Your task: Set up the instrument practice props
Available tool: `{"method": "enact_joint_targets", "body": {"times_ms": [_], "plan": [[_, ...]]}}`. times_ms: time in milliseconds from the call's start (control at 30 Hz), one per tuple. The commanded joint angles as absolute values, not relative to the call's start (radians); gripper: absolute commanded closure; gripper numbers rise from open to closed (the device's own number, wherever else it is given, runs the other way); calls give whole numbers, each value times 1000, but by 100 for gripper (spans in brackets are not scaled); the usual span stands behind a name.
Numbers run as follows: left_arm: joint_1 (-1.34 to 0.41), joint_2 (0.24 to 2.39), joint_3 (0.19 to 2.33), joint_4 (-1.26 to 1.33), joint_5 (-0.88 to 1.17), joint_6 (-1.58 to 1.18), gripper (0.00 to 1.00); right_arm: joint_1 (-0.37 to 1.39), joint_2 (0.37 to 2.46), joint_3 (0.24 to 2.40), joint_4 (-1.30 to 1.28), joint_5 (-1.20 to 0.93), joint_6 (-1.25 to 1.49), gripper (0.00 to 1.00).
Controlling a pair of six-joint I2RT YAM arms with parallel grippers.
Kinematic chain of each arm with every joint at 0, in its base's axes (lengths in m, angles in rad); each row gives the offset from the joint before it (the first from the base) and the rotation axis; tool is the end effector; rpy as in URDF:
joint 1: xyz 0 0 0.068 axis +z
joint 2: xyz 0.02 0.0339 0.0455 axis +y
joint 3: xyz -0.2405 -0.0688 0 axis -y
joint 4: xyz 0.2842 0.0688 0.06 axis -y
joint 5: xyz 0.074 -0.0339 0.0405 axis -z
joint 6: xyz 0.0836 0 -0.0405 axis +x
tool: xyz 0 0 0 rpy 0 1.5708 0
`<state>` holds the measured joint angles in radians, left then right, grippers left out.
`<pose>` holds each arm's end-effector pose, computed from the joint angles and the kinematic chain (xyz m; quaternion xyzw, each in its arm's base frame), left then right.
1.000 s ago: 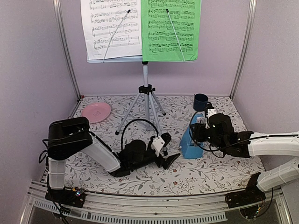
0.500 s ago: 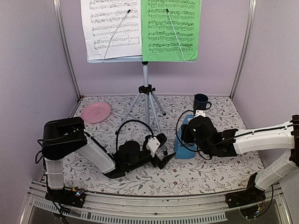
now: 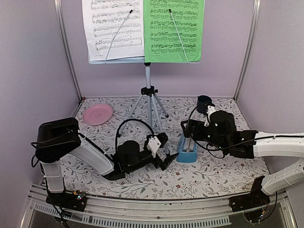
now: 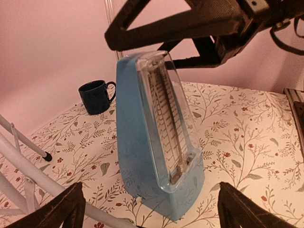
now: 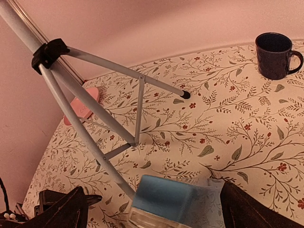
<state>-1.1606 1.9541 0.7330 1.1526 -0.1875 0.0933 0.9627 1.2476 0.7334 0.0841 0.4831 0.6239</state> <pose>0.1816 -0.3784 0.0794 0.3752 0.6268 -0.2867 0.6198 0.2348 0.2693 0.1923 -0.0105 0.8274 0.2324 0.5113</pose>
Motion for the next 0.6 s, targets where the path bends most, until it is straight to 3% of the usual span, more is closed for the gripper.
{"method": "enact_joint_targets", "body": {"times_ms": [0,267,567], "plan": [[-1166,1918,776,1104,-159,37,2,770,1127,594,197,103,647,1],[-1155,1910,845,1019,-109,-48,3,640,976,436,310,-110,630,1],[-1191,1930,1075,806,-256,-257,1,448,891,393,315,-152,668,1]]}}
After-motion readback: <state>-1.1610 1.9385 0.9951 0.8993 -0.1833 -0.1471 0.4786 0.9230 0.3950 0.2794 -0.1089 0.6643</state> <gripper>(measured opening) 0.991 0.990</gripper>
